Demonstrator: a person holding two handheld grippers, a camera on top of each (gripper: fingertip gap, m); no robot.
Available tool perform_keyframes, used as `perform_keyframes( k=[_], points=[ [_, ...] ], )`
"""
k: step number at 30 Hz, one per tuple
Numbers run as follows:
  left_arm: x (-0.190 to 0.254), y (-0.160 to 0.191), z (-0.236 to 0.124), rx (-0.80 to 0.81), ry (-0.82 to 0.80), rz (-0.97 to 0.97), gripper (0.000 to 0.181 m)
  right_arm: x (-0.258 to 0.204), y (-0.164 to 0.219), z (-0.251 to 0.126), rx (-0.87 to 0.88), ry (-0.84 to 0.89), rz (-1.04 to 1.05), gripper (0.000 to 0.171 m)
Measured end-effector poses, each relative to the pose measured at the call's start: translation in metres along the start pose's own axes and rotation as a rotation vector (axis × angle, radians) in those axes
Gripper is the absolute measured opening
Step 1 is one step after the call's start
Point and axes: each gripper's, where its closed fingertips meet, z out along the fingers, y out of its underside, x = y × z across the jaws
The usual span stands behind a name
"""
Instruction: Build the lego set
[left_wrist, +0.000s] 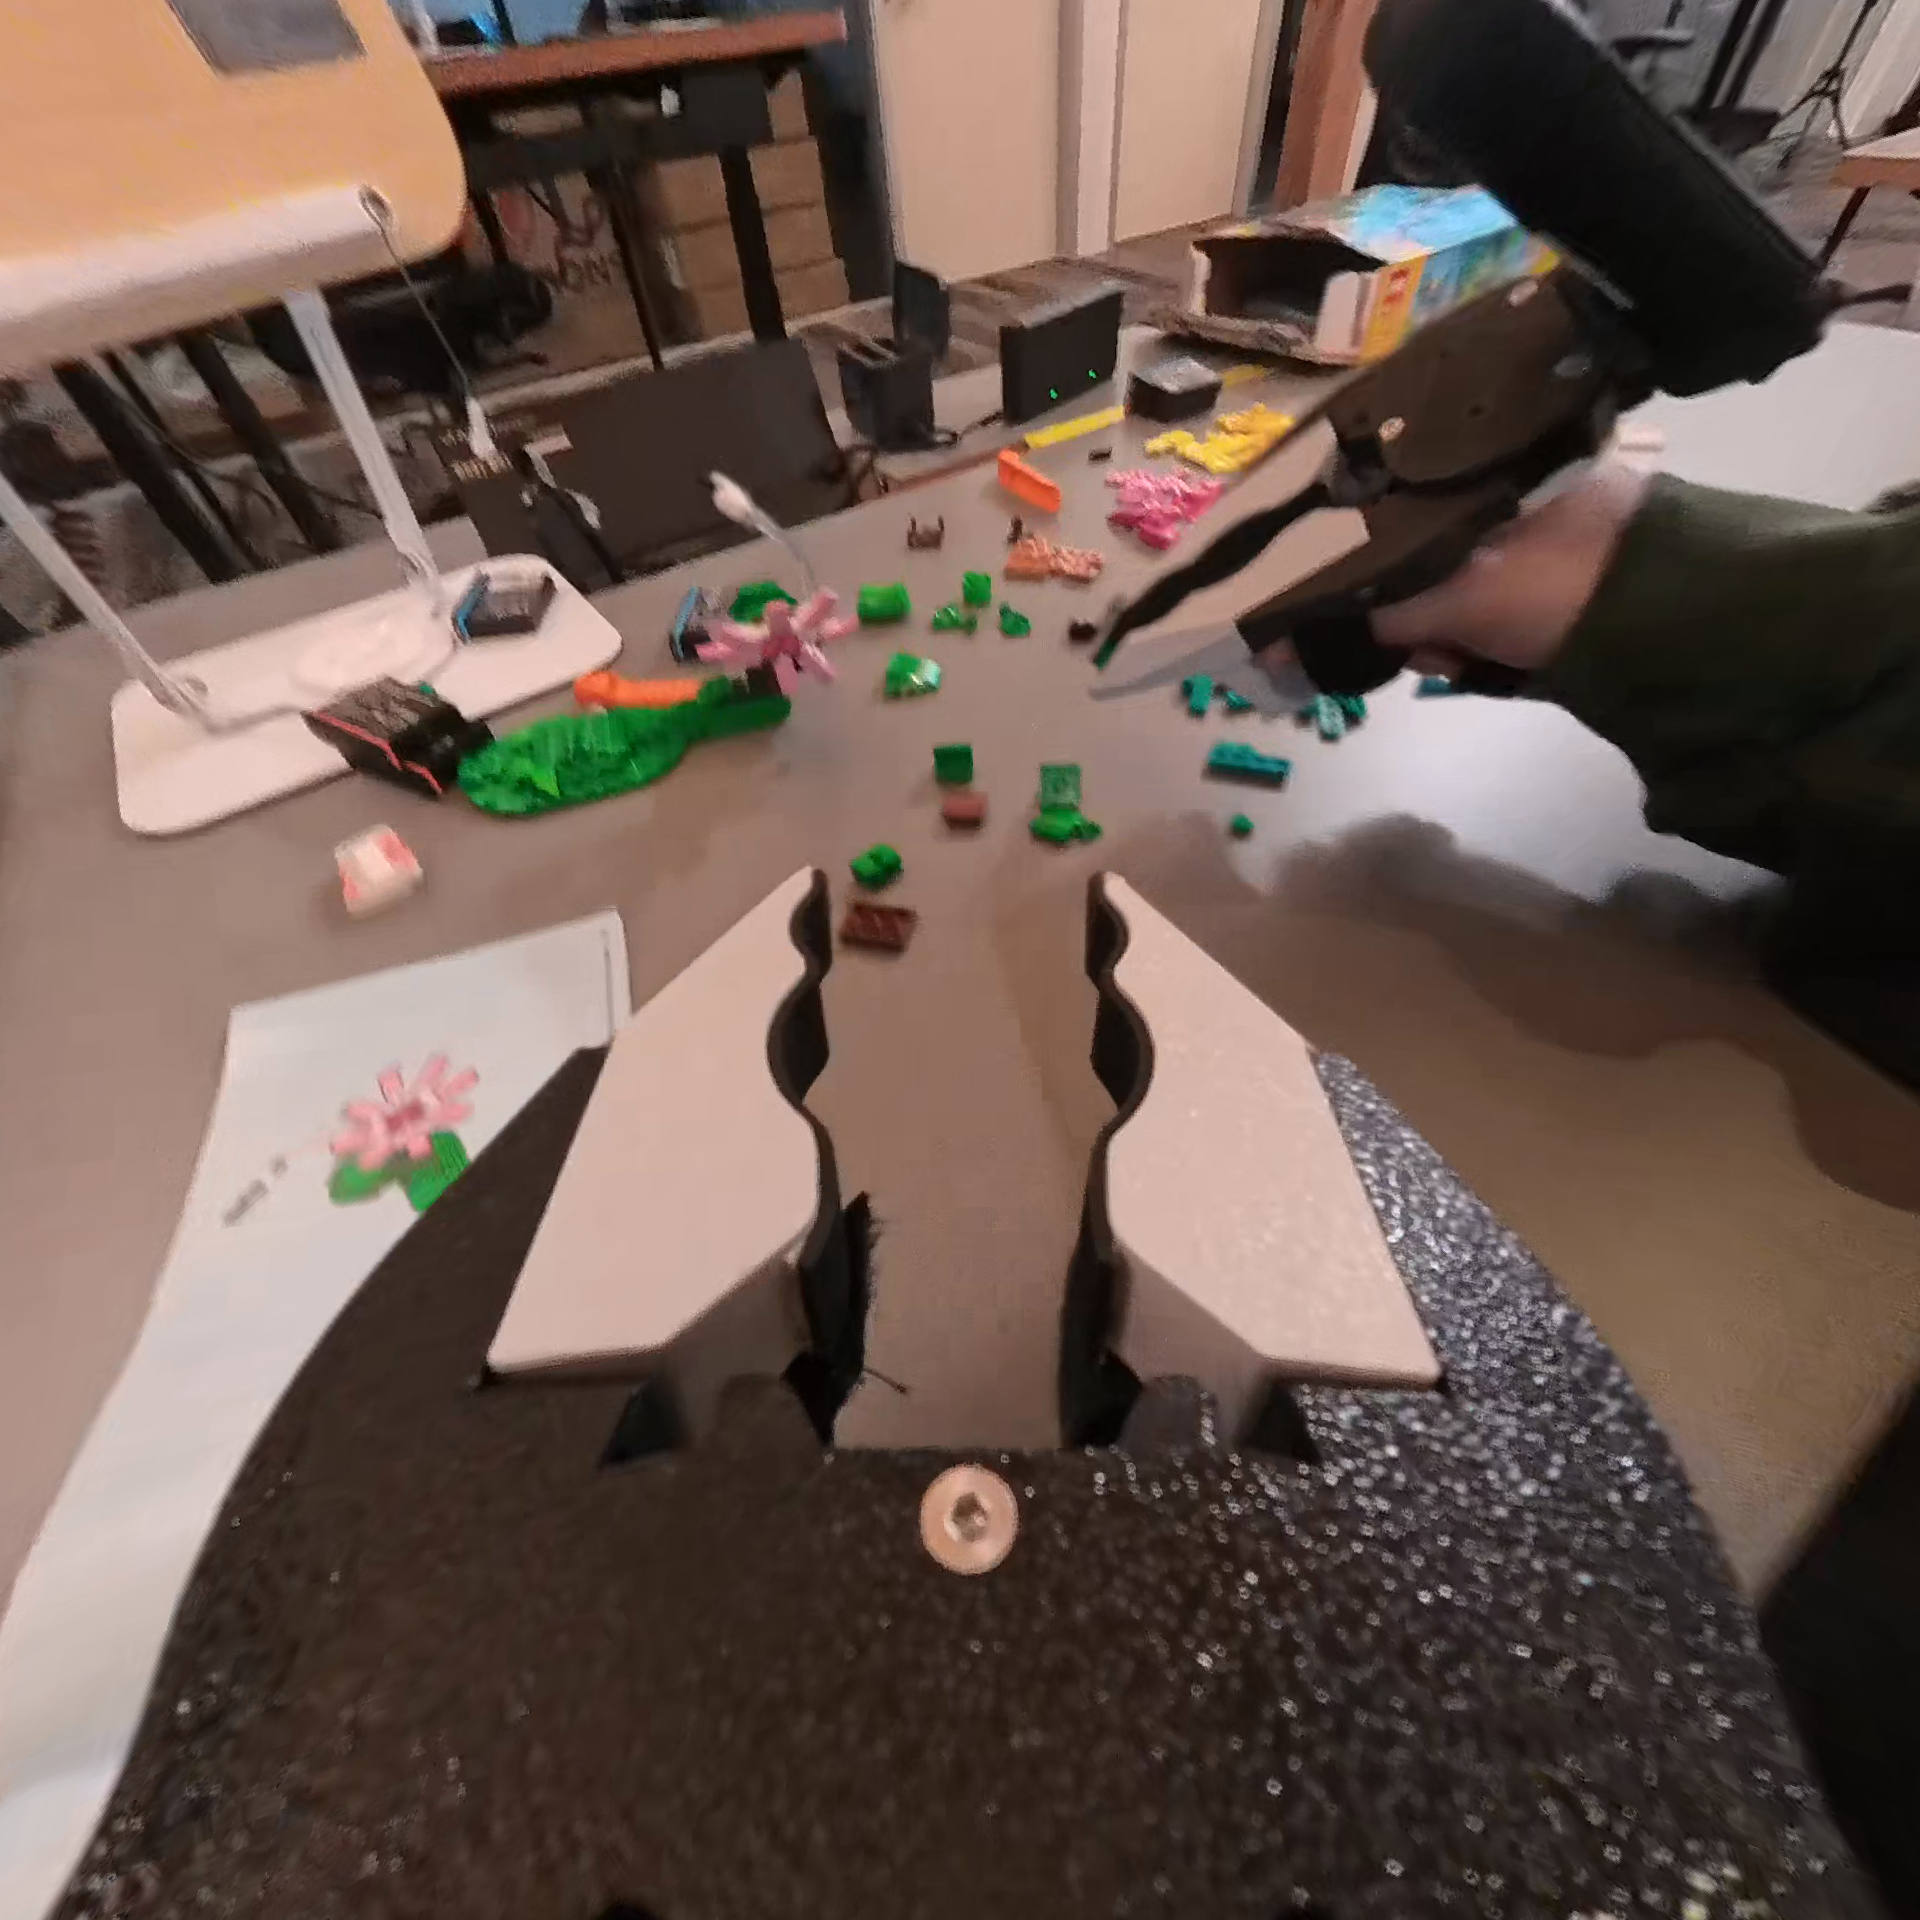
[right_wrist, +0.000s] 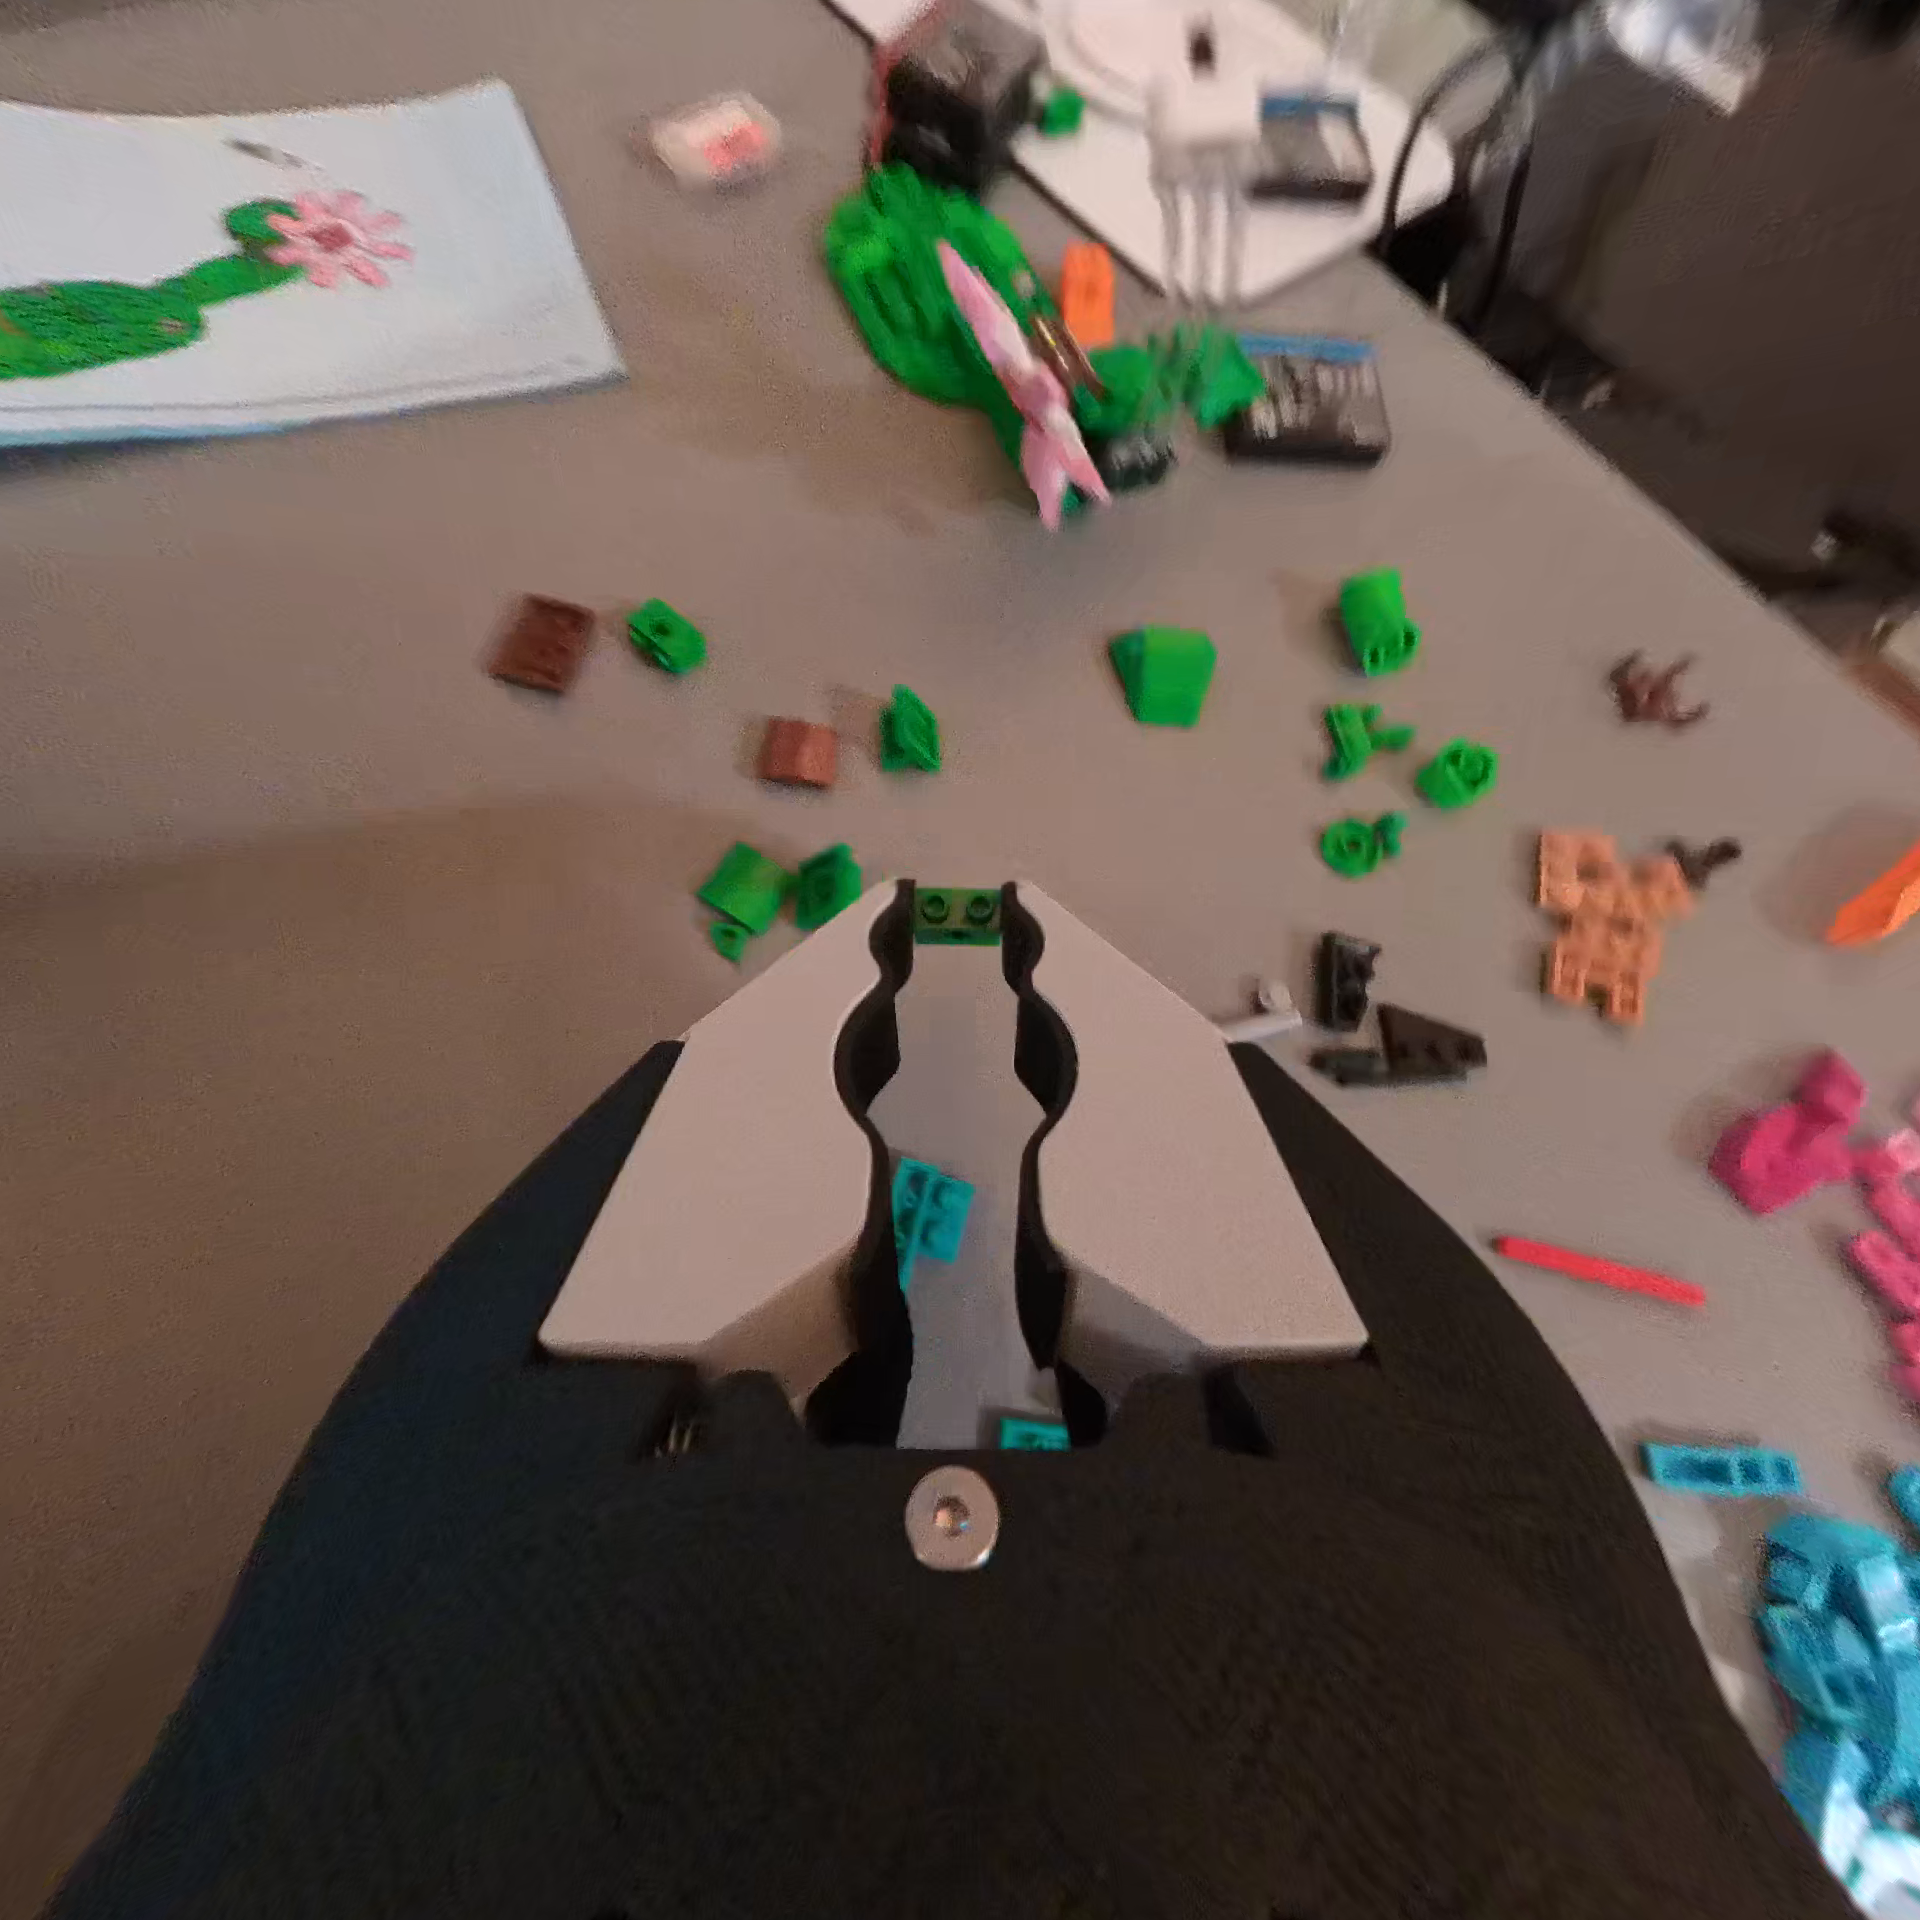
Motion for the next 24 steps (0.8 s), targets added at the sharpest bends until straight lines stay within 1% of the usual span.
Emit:
perform_keyframes(
  k=[1, 5, 8, 9, 10, 11, 12, 13, 15, 17, 20, 24],
  points=[
    [-0.005, -0.006, 0.009, 0.008, -0.008, 0.013, 0.048, 0.003, 0.006, 0.004, -0.031, -0.009, 0.008, 0.015],
    [-0.025, -0.027, 0.038, 0.044, -0.02, 0.018, 0.052, -0.002, 0.018, 0.022, -0.127, -0.03, -0.03, 0.015],
    [-0.042, -0.034, 0.05, 0.089, -0.06, 0.002, 0.053, -0.006, 0.017, 0.029, -0.131, -0.064, -0.017, 0.015],
    [-0.047, -0.036, 0.052, 0.104, -0.078, -0.007, 0.053, -0.005, 0.017, 0.029, -0.134, -0.064, -0.012, 0.018],
    [-0.051, -0.037, 0.054, 0.125, -0.094, -0.015, 0.053, -0.001, 0.017, 0.027, -0.138, -0.049, -0.005, 0.033],
    [-0.054, -0.038, 0.055, 0.153, -0.106, -0.018, 0.053, 0.002, 0.014, 0.023, -0.135, -0.032, 0.0, 0.042],
    [-0.055, -0.039, 0.055, 0.183, -0.114, -0.018, 0.053, 0.0, 0.007, 0.018, -0.108, -0.035, 0.001, 0.045],
    [-0.055, -0.039, 0.055, 0.206, -0.123, -0.014, 0.053, -0.009, -0.004, 0.013, -0.059, -0.064, 0.002, 0.045],
    [-0.057, -0.04, 0.052, 0.248, -0.158, 0.017, 0.052, -0.043, -0.025, 0.009, 0.015, -0.177, -0.001, 0.041],
    [-0.058, -0.046, 0.048, 0.288, -0.185, 0.046, 0.052, -0.079, -0.034, 0.015, 0.023, -0.27, -0.03, 0.037],
    [-0.06, -0.058, 0.042, 0.365, -0.208, 0.067, 0.051, -0.105, -0.026, 0.041, -0.066, -0.303, -0.034, 0.037],
    [-0.063, -0.065, 0.033, 0.425, -0.225, 0.084, 0.049, -0.106, -0.027, 0.065, -0.106, -0.24, 0.012, 0.038]
  ],
)
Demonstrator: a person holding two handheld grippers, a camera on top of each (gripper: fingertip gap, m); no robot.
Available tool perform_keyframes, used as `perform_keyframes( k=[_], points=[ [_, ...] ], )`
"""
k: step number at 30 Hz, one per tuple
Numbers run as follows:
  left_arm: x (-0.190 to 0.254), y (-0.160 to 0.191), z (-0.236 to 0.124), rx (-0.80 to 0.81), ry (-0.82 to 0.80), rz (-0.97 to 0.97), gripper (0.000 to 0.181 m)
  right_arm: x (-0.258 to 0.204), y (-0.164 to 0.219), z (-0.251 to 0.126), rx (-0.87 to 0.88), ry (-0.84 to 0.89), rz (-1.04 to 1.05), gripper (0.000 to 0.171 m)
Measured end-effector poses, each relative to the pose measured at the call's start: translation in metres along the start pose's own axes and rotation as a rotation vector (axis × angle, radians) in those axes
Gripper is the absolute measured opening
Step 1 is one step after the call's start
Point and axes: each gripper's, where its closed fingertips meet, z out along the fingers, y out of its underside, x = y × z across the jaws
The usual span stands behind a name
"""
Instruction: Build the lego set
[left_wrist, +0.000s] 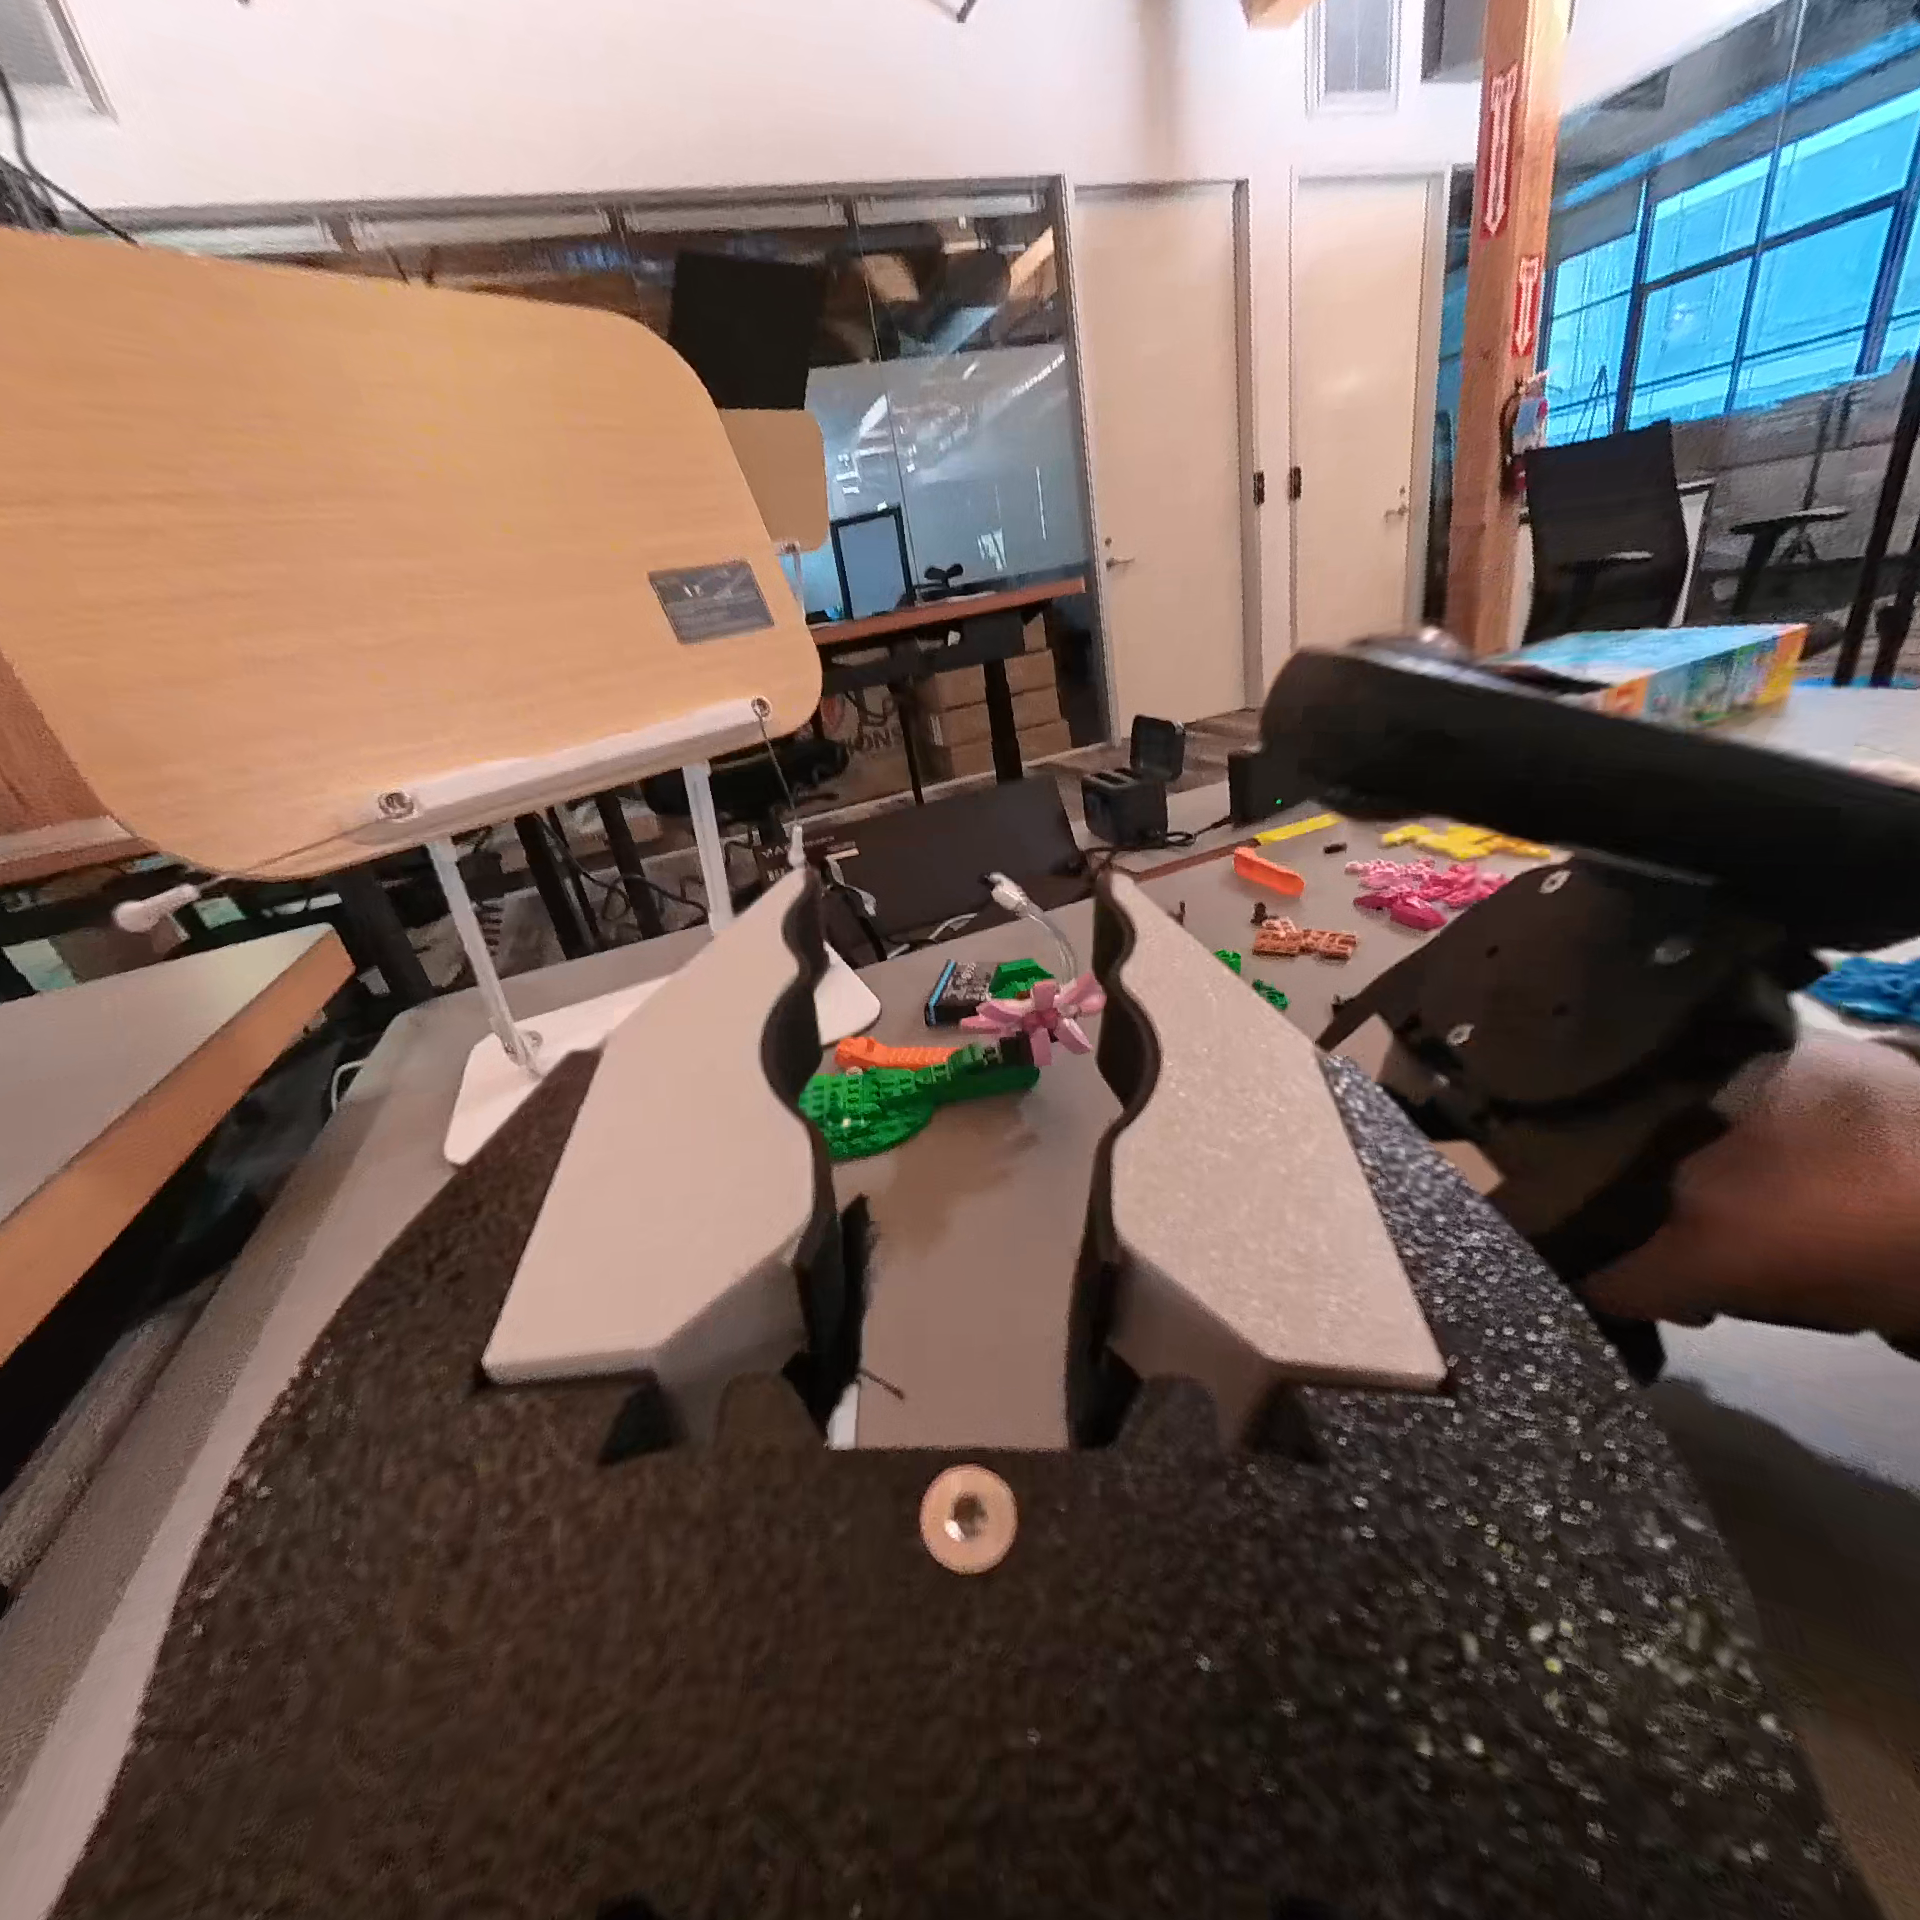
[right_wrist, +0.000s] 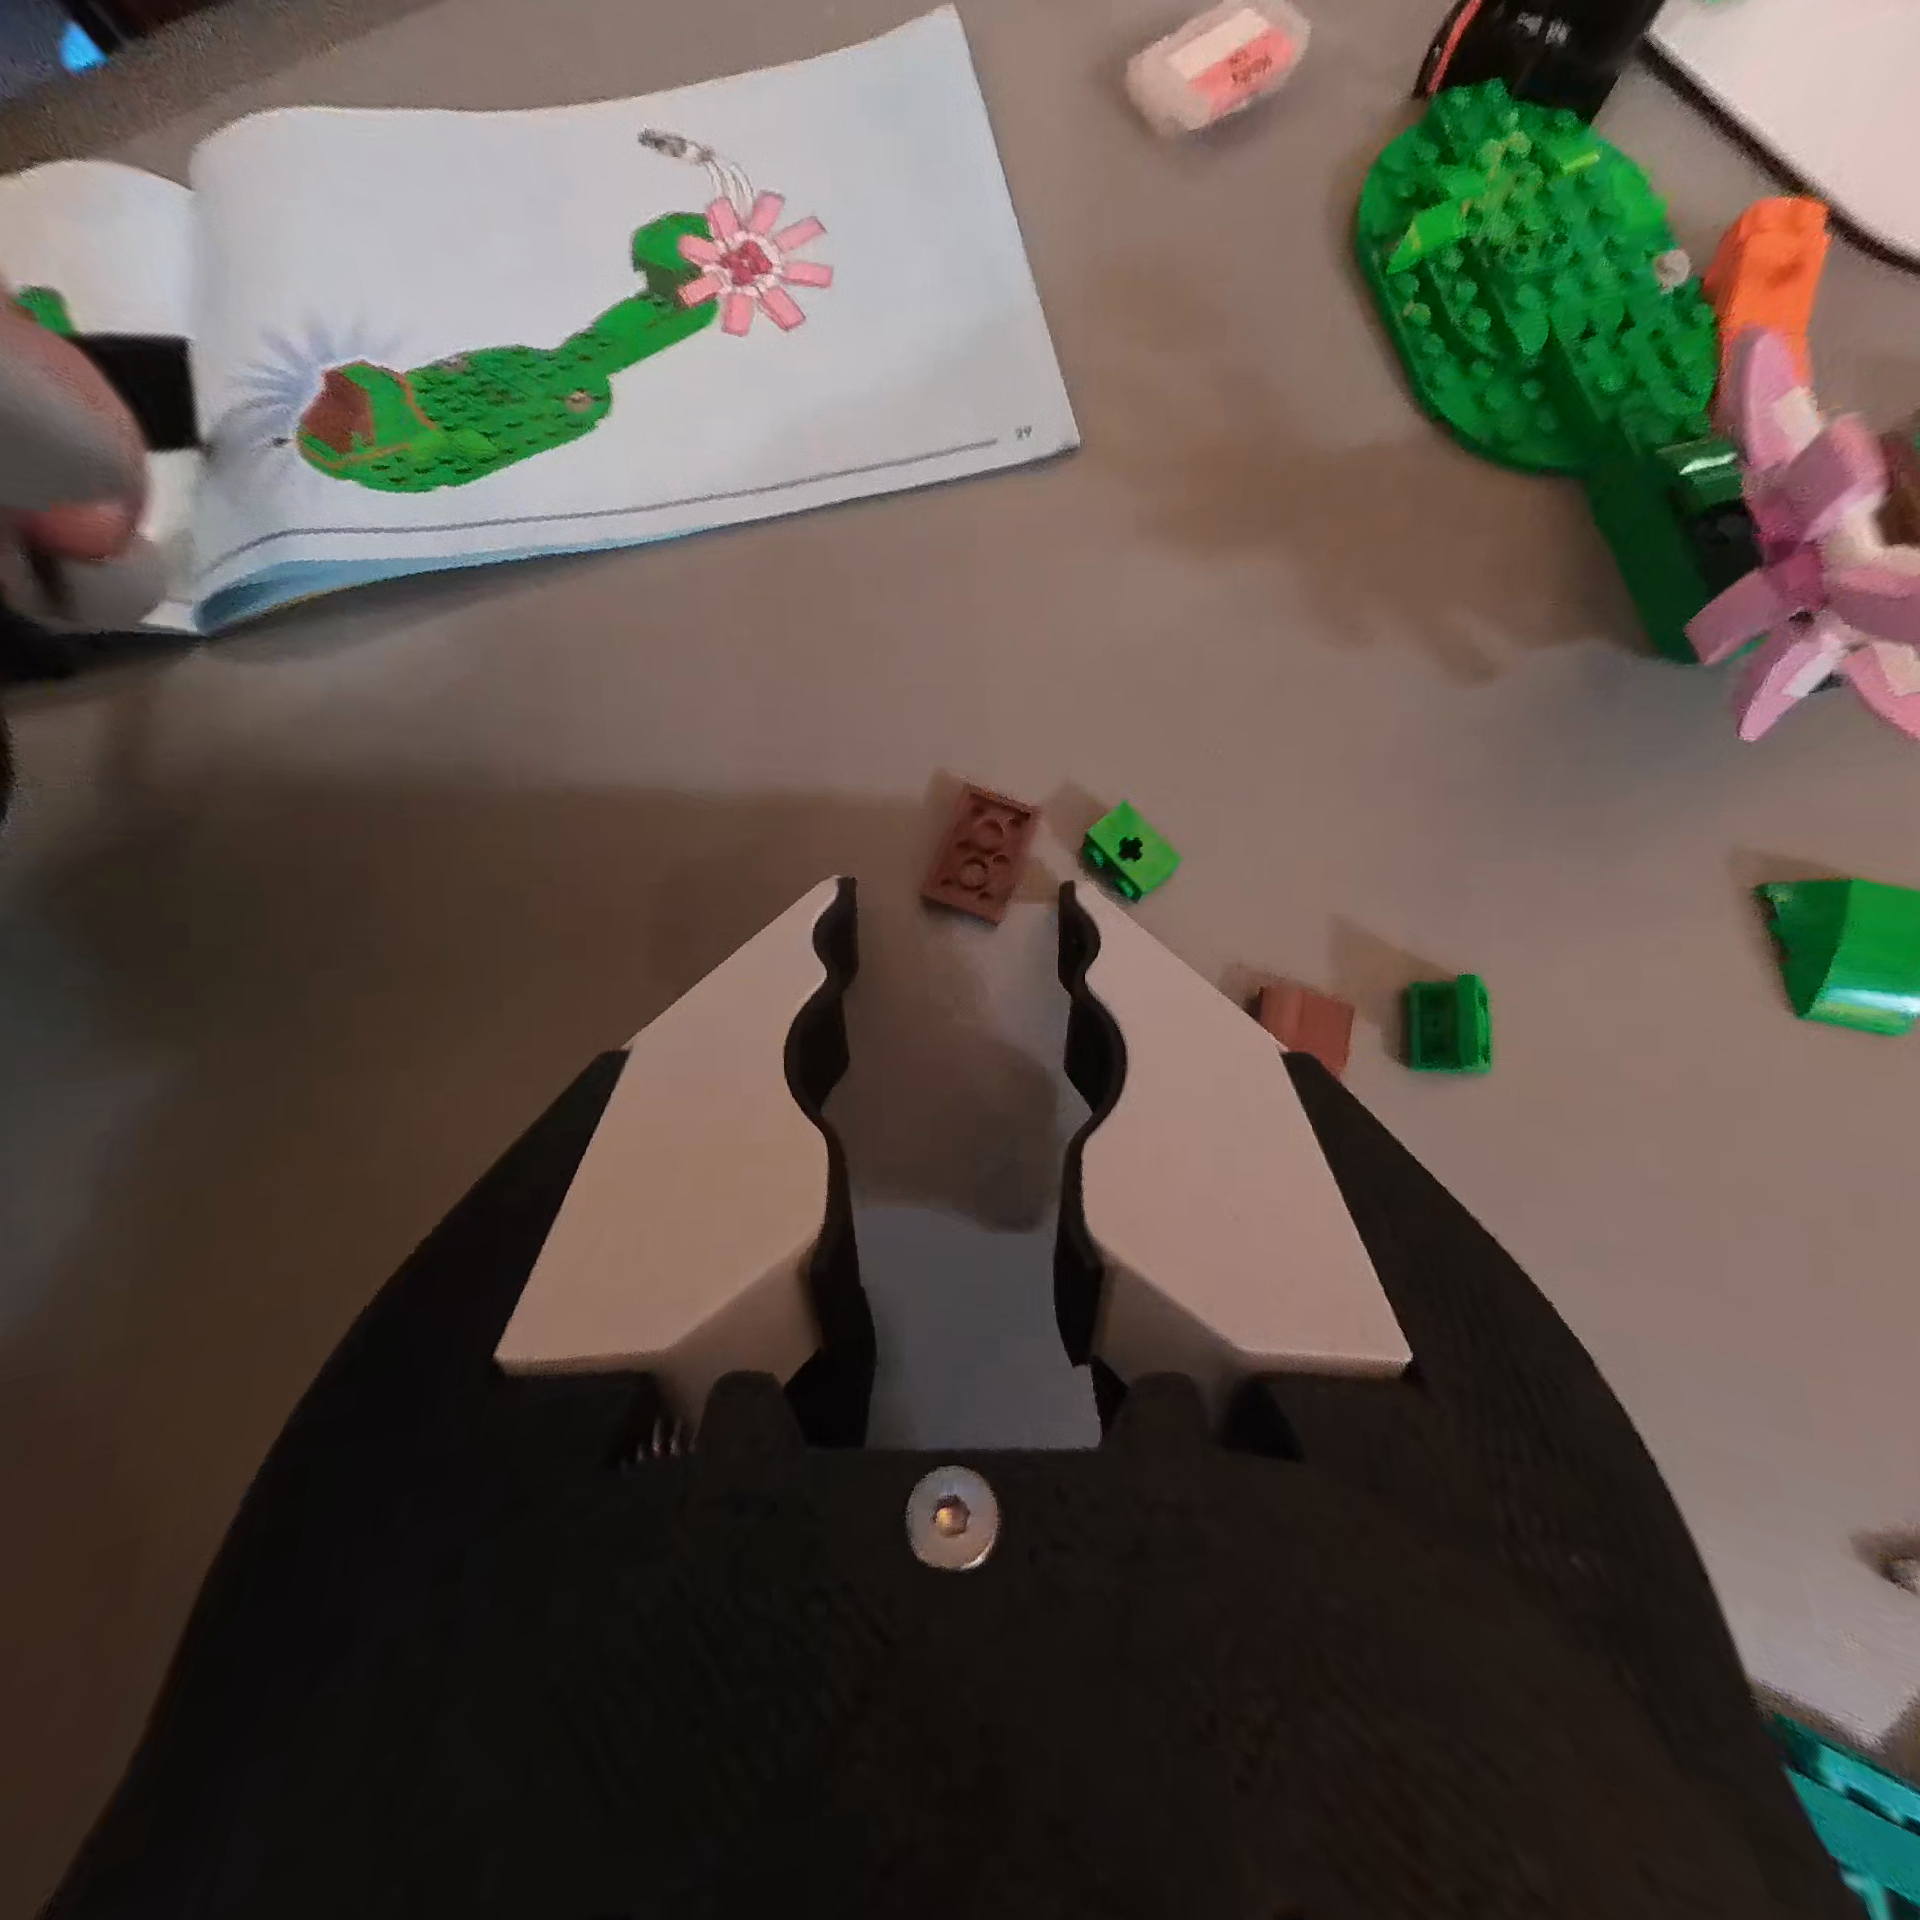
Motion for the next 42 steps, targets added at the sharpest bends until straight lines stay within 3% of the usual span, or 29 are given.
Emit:
perform_keyframes(
  k=[5, 8, 11, 15, 21, 25, 28, 31, 37, 42],
  points=[
    [-0.004, -0.001, -0.002, 0.026, 0.005, -0.01, 0.047, 0.0, -0.001, 0.003, -0.011, 0.045, 0.001, 0.031],
    [-0.005, -0.002, -0.003, 0.036, 0.005, -0.041, 0.047, -0.005, -0.003, 0.007, 0.004, 0.041, -0.038, 0.015],
    [-0.002, 0.0, -0.004, 0.041, 0.012, -0.044, 0.046, -0.013, -0.006, 0.004, 0.052, -0.002, -0.091, 0.015],
    [0.003, 0.0, -0.007, 0.07, 0.04, -0.083, 0.047, -0.005, -0.027, -0.034, 0.237, 0.145, -0.364, 0.015],
    [0.049, 0.006, -0.007, 0.072, 0.35, -0.229, 0.043, 0.006, -0.032, -0.104, 0.495, 0.539, -1.017, 0.015],
    [0.086, 0.006, -0.016, 0.008, 0.667, -0.483, 0.043, -0.003, -0.04, -0.135, 0.574, 0.8, -1.339, 0.015],
    [0.096, 0.012, -0.017, -0.07, 0.795, -0.696, 0.045, -0.012, -0.039, -0.138, 0.582, 0.906, -1.493, 0.014],
    [0.101, 0.016, -0.016, -0.134, 0.873, -0.875, 0.036, -0.018, -0.036, -0.133, 0.567, 0.928, -1.581, 0.014],
    [0.108, 0.02, -0.02, -0.186, 0.965, -0.98, 0.009, -0.026, -0.034, -0.131, 0.576, 0.935, -1.627, 0.014],
    [0.107, 0.014, -0.024, -0.187, 1.035, -1.13, 0.022, -0.029, -0.033, -0.129, 0.572, 0.939, -1.654, 0.014]
  ],
)
